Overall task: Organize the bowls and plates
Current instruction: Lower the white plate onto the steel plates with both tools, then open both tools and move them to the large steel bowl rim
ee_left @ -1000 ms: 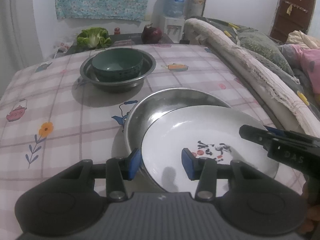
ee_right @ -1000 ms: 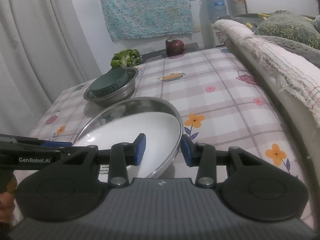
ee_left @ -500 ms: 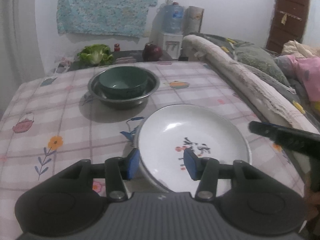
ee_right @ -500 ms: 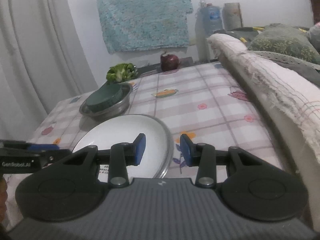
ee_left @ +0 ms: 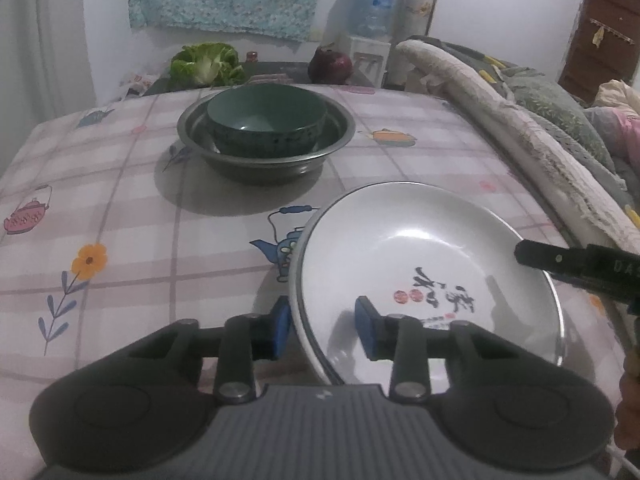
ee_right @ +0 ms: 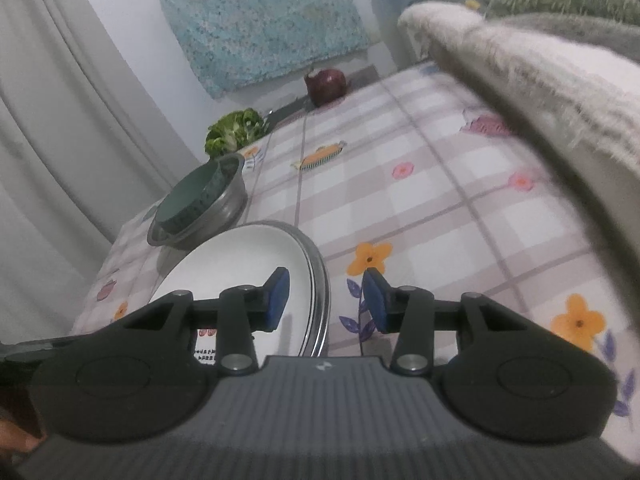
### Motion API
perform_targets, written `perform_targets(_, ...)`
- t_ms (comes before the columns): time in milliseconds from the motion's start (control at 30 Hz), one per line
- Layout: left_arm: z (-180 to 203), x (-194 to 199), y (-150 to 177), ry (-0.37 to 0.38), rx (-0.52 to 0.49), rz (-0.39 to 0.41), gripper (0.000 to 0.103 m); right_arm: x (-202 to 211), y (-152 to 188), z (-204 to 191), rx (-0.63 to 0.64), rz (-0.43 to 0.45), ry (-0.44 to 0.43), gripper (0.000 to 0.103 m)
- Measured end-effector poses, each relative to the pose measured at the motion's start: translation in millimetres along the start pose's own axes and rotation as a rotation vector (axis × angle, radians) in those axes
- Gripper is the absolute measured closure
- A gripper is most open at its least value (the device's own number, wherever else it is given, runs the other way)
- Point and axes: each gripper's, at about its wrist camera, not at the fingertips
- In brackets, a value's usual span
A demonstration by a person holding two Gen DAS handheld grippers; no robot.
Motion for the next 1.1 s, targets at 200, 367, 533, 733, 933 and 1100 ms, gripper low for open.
perform_targets(200,-6.7,-1.7,-1.0,0.027,0.031,0.007,0.073,-17.5,3.9,-2.6,-0.024,-0.058,-0.06,0.076)
perform_targets(367,-8.9,2.1,0.7,0.031,0.028,0.009,0.075,-18.3,6.2,-12.6,0.019,-0.056,-0.017,0.074)
perform_targets(533,-16.3,7.3,4.9,0.038,0.048,0.004,0.075,-16.2,11.7,-21.5,0.046,-0.07,0.0,0.074)
perform_targets(733,-30.2,23.4,18.2,0.024,0.066,-0.001,0.075,-13.0,25.3,-35.7,0.074,-0.093,-0.007,0.074)
perform_targets(933,-41.7,38.6,30.9,-0.005,0.088,-0.004,0.075,-10.7,39.7,-50.3,0.092,-0.117,-0.026,0.074)
perform_targets(1100,-48.7,48.8,39.0,-0.022,0.101,-0.001,0.075,-7.2,51.4,-60.8,0.103,-0.133,-0.04,0.073)
Point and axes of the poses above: each gripper's, at about its wrist camera, not at the fingertips, and x roughly against the way its jaws point, z to its right, y to its underside, and after that the axes turned 8 degrees about -x, right-handed
